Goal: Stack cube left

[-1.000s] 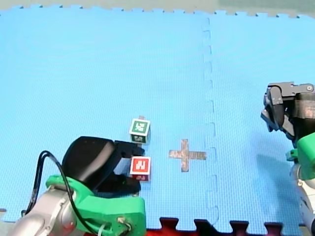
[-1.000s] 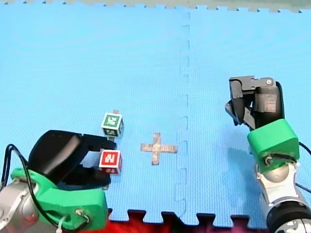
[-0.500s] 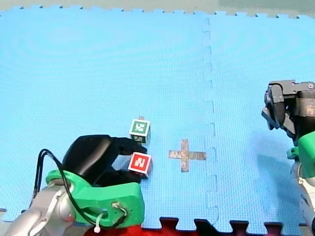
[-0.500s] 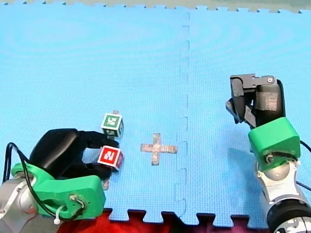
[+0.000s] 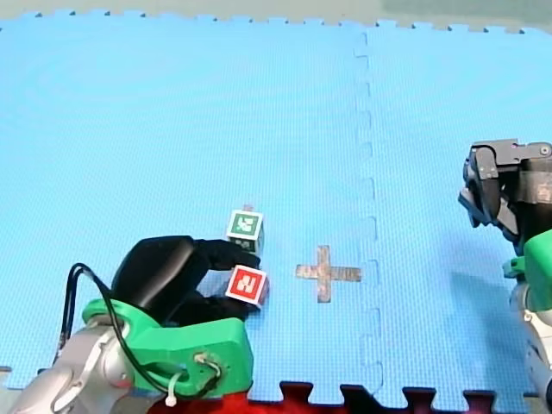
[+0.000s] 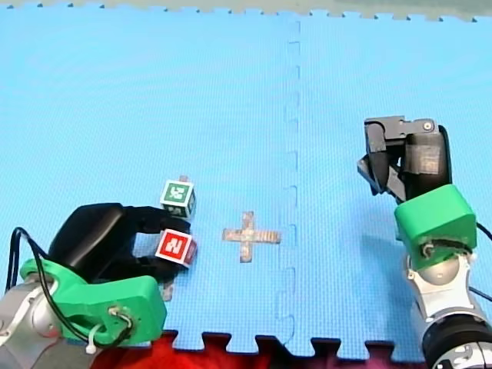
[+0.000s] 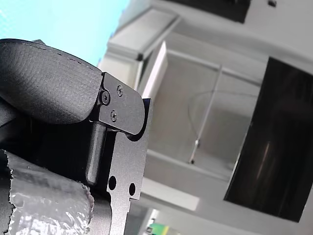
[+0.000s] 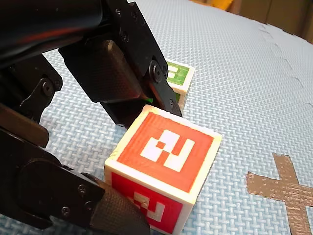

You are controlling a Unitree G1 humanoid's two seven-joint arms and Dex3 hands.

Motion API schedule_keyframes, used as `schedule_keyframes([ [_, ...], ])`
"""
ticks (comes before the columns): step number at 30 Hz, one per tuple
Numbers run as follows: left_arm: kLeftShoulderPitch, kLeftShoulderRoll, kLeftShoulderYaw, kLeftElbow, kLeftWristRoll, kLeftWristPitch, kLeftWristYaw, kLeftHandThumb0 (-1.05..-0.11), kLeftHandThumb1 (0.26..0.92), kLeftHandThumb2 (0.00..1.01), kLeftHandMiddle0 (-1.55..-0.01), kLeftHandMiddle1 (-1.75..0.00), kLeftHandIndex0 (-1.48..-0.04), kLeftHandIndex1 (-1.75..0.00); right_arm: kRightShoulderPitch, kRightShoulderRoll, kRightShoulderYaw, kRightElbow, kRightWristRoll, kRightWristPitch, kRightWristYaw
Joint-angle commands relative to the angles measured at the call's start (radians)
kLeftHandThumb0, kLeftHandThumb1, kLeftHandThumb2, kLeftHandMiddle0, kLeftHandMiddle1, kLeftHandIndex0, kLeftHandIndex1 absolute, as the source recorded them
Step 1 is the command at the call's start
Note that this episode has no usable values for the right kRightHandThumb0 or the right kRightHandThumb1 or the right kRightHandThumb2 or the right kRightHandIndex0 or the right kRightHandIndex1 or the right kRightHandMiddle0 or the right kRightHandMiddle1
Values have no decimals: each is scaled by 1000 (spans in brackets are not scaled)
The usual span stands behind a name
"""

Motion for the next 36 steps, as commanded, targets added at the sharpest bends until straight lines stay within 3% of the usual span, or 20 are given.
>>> schedule_keyframes([
  [1,2,10,0,-4,0,-9,-9,-367,799,7,-856,-1746,-1246,-44,3,-1,0,0,0,-5,-5],
  [12,-23,15,-7,-1,5,-40,-37,-332,801,4,-851,-1746,-1235,-20,-1,7,4,9,-5,2,-11],
  [16,-15,25,-11,-112,29,-5,-74,-351,806,5,-850,-1746,-1234,-16,-3,10,3,13,-3,6,-9],
  [20,23,54,13,-375,51,113,-197,-387,813,6,-852,-1746,-1241,-17,-4,10,2,20,-1,11,-7],
  [22,32,62,20,-448,61,155,-240,-396,813,6,-854,-1746,-1244,-17,-3,9,1,23,1,12,-5],
  [33,45,68,21,-625,118,289,-371,-434,804,0,-847,-1746,-1253,-14,-6,15,2,27,-2,20,-13],
  [36,34,55,13,-666,151,347,-411,-446,801,0,-839,-1746,-1263,-17,-9,18,1,30,1,24,-11],
])
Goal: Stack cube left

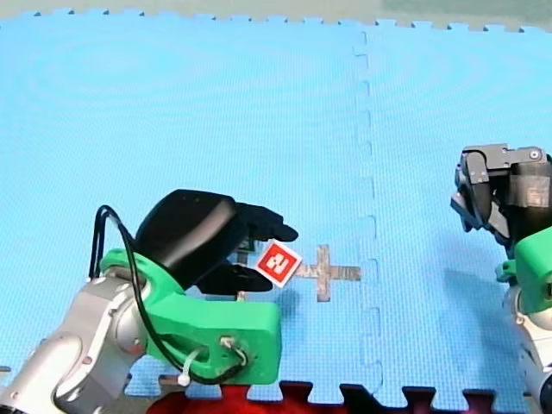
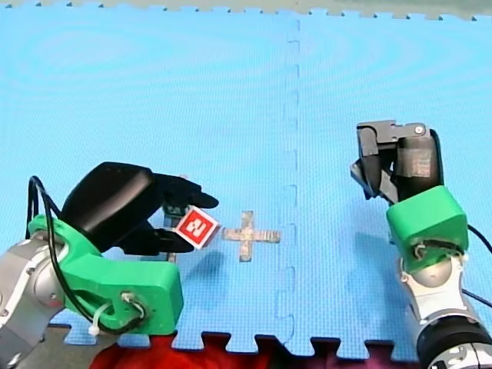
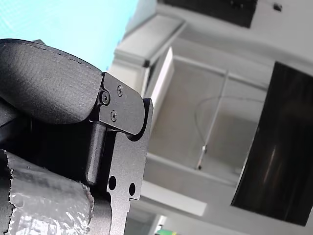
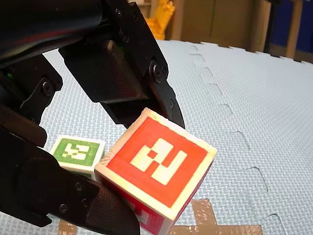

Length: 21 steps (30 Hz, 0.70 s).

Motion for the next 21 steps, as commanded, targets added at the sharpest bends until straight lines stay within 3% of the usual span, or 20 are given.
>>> schedule_keyframes([
  [1,7,11,3,-155,64,119,-95,-448,800,0,-838,-1746,-1262,-16,-10,5,-7,13,9,19,-4],
  [8,-47,-42,-53,-11,130,180,-71,-471,791,0,-840,-1746,-1301,-26,-15,12,-9,14,9,27,-10],
  [14,-129,-117,-96,306,111,112,65,-470,780,0,-839,-1740,-1307,-16,-20,21,-13,15,12,34,-10],
  [21,-172,-143,-96,469,87,21,171,-466,773,0,-846,-1737,-1312,-9,-23,26,-16,15,17,33,-7],
])
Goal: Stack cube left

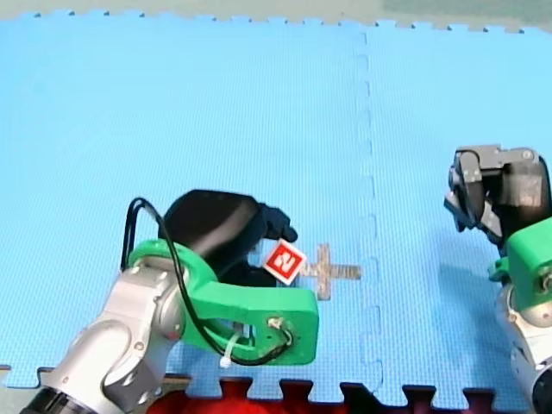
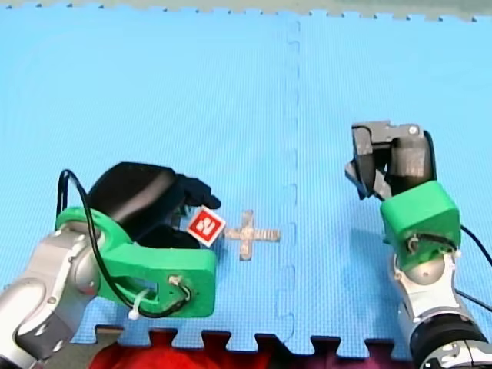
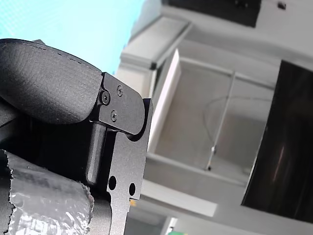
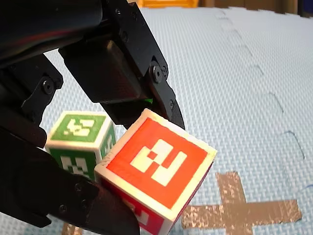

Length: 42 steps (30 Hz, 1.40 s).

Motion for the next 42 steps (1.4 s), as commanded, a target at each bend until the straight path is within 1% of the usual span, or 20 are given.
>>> schedule_keyframes([
  [1,-75,-36,-10,235,-33,-100,139,-467,772,0,-847,-1738,-1311,-8,-13,4,-12,3,16,8,-1],
  [5,-100,-46,0,297,-50,-149,187,-479,775,1,-846,-1735,-1290,-1,-11,7,-11,2,14,4,-6],
  [8,-120,-51,2,340,-61,-186,217,-482,777,1,-873,-1668,-1279,-1,-11,8,-11,1,13,4,-8],
  [18,-168,-70,1,470,-83,-298,354,-483,784,2,-903,-1636,-1280,-2,-14,10,-17,4,19,7,0],
  [27,-215,-76,-15,564,-100,-345,401,-476,788,2,-904,-1655,-1286,-2,-18,14,-20,10,26,12,8],
  [30,-237,-90,-24,605,-101,-345,416,-474,790,2,-899,-1675,-1282,-1,-21,15,-21,14,28,15,11],
  [33,-264,-117,-33,664,-104,-351,437,-475,793,2,-888,-1699,-1277,0,-24,15,-17,17,21,19,1],
  [37,-287,-141,-43,723,-107,-360,465,-477,795,2,-879,-1725,-1284,-4,-26,16,-11,16,10,24,-14],
  [39,-294,-148,-51,744,-106,-366,479,-470,797,2,-878,-1741,-1308,-15,-25,18,-9,14,9,24,-17],
  [42,-303,-147,-59,762,-106,-376,485,-472,805,5,-882,-1746,-1338,-28,-27,20,-7,11,5,23,-25],
])
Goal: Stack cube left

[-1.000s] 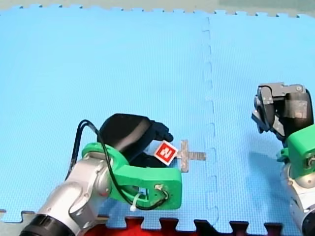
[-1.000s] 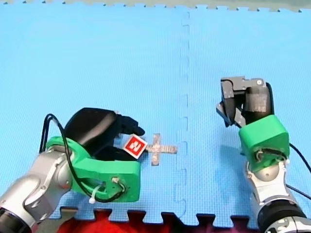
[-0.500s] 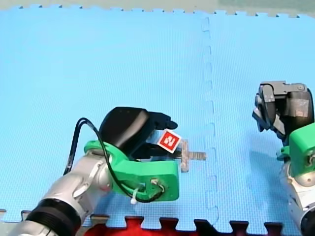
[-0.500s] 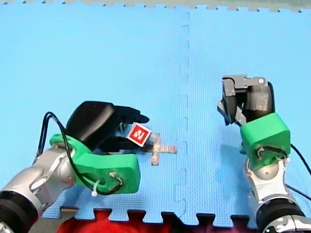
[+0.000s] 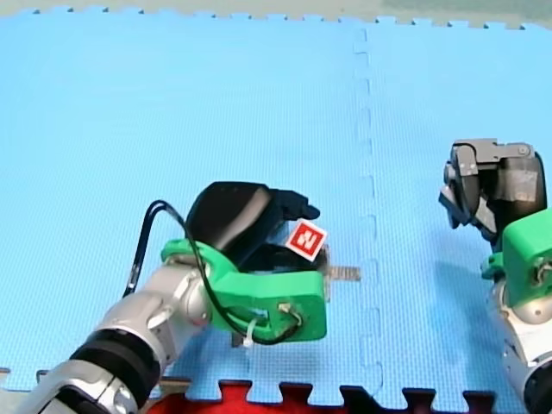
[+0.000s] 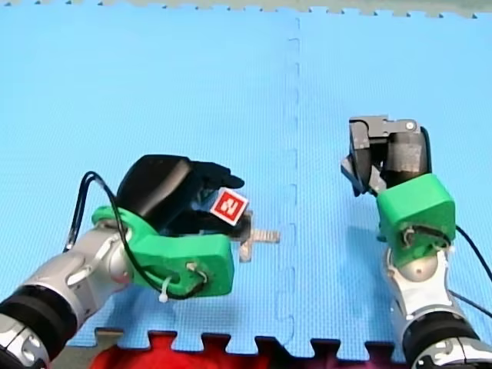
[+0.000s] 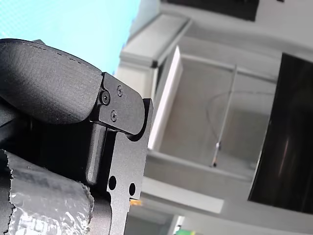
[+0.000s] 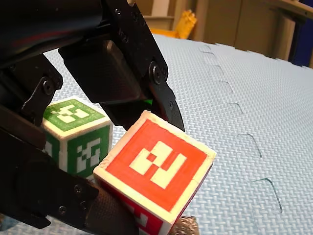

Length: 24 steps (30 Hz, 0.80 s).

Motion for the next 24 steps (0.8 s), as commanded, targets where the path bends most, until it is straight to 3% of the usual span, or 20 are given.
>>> schedule_keyframes([
  [1,-9,2,-7,16,-3,-7,1,-484,810,7,-883,-1746,-1331,-23,-5,0,1,-4,-1,-1,-9],
  [10,-19,21,-32,16,-4,-28,-56,-512,825,8,-918,-1746,-1323,-14,-4,4,9,-9,-14,-3,-34],
  [15,-41,62,-3,-47,-107,-68,-393,-521,826,5,-935,-1746,-1392,-47,-3,6,12,-11,-17,0,-46],
  [18,-40,75,3,-76,-135,-70,-464,-532,822,2,-931,-1746,-1422,-61,-4,6,14,-12,-21,2,-51],
  [24,-58,123,-16,-140,-182,-53,-736,-517,791,0,-908,-1738,-1359,-18,-6,6,14,-13,-22,5,-53],
])
